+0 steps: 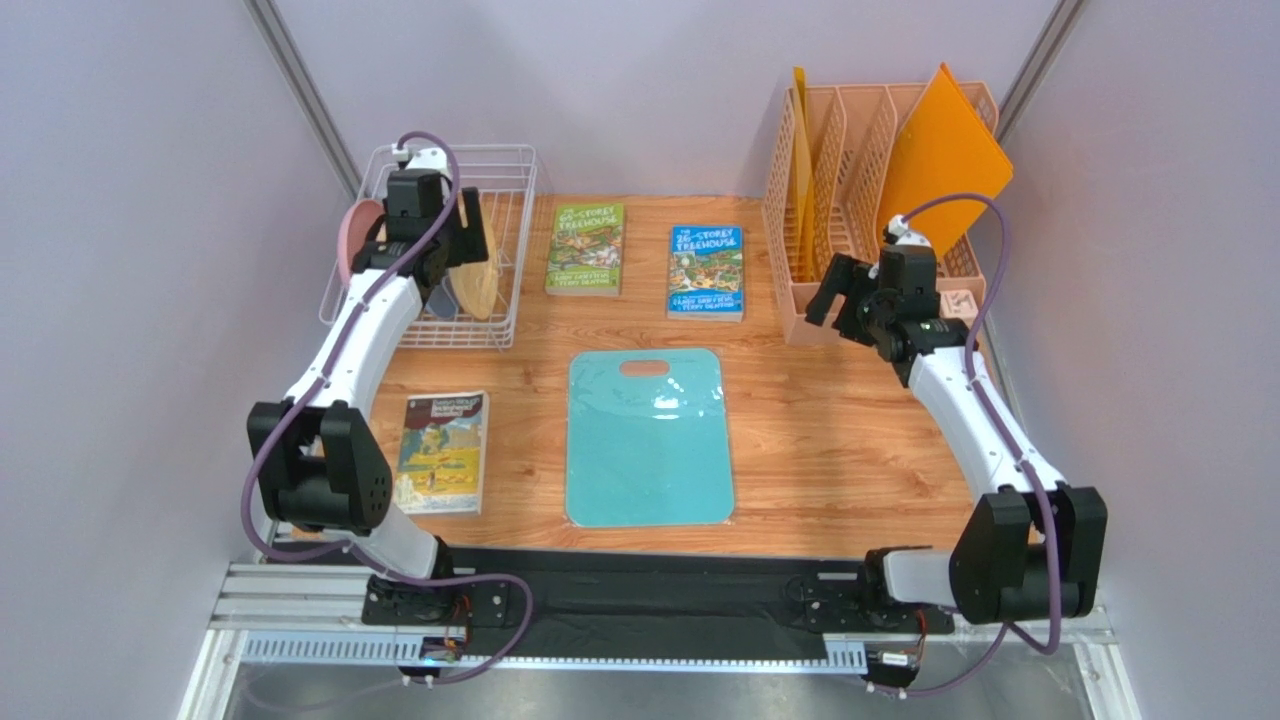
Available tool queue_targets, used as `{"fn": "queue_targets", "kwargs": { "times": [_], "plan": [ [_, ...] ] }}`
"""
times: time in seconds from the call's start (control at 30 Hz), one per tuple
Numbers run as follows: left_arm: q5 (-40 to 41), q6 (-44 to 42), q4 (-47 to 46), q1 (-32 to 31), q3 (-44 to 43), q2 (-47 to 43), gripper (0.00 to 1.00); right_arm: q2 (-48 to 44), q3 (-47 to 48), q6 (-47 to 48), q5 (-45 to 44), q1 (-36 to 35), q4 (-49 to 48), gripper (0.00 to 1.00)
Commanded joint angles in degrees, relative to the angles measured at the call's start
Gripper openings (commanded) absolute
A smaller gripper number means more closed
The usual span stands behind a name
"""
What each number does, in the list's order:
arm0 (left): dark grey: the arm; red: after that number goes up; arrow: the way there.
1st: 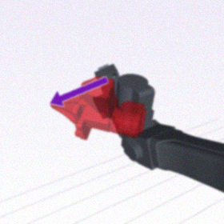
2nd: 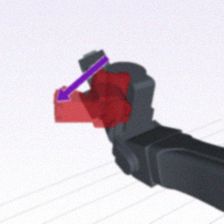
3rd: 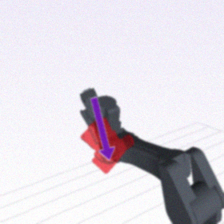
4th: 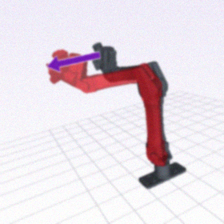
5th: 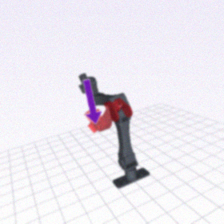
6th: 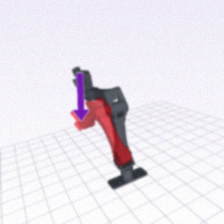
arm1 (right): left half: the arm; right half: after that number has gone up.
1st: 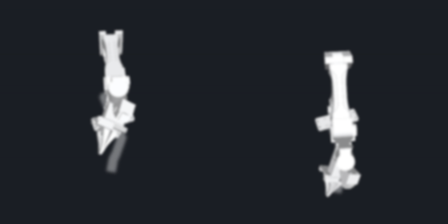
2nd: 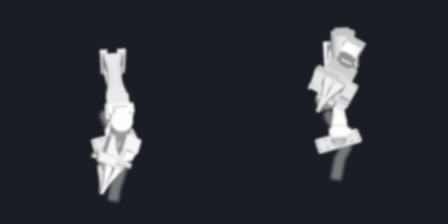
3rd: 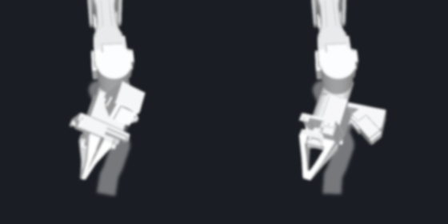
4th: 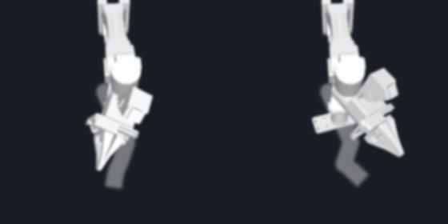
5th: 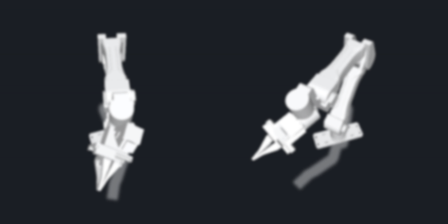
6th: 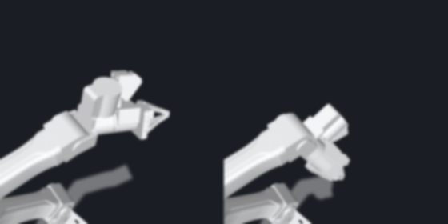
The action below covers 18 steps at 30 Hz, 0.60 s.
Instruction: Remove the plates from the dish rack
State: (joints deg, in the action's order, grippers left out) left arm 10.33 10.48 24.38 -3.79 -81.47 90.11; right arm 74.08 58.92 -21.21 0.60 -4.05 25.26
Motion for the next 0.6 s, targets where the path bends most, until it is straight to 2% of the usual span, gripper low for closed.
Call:
{"fn": "queue_targets", "kwargs": {
  "times": [0.0,0.17,0.2,0.37,0.47,0.57],
  "plan": [
    [5.2,-3.6,-8.8,-3.1,0.3,0.1,0.79,2.1,0.2,-0.6,0.8,0.0,-3.3,0.91],
    [11.3,-6.1,-14.5,-5.1,3.5,1.2,0.68,4.0,0.2,-0.1,0.7,0.0,-3.2,0.89],
    [12.6,-6.3,-15.4,-5.6,4.2,1.2,0.62,4.1,0.1,-0.1,0.6,0.0,-3.3,0.89],
    [17.9,-6.8,-17.6,-6.3,7.1,1.9,0.55,3.9,-0.1,0.6,0.2,0.0,-3.0,0.89],
    [20.4,-7.1,-18.4,-6.5,8.3,1.9,0.41,3.4,-0.5,0.7,0.2,0.0,-3.1,0.89],
    [22.6,-7.0,-18.9,-6.6,9.7,1.8,0.34,3.2,-0.9,0.9,-0.1,0.0,-3.1,0.89]
  ]
}}
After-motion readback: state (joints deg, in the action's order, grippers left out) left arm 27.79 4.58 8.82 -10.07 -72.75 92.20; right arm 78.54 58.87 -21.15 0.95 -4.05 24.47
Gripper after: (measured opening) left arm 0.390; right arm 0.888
